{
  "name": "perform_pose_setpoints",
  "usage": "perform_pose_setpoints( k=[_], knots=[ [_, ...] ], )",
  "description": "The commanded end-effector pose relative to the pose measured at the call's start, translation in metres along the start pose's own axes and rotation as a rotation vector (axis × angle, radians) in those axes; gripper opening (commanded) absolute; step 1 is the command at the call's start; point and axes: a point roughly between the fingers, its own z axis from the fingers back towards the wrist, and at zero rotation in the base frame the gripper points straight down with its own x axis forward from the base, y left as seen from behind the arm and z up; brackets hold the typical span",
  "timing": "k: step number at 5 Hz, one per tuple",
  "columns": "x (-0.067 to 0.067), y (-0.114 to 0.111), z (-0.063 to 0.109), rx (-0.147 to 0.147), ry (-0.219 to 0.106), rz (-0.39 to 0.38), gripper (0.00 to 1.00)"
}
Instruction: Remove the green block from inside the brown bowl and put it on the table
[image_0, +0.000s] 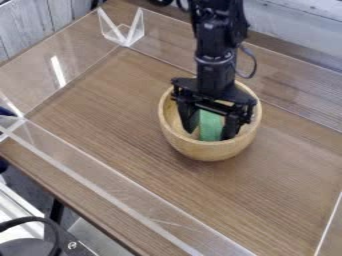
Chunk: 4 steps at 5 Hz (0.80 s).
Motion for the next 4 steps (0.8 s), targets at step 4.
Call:
perform_pose_setpoints(
  k=[4],
  knots=[
    [0.032, -0.011, 0.075, -0.037, -0.157, -0.053, 1.0]
  ],
)
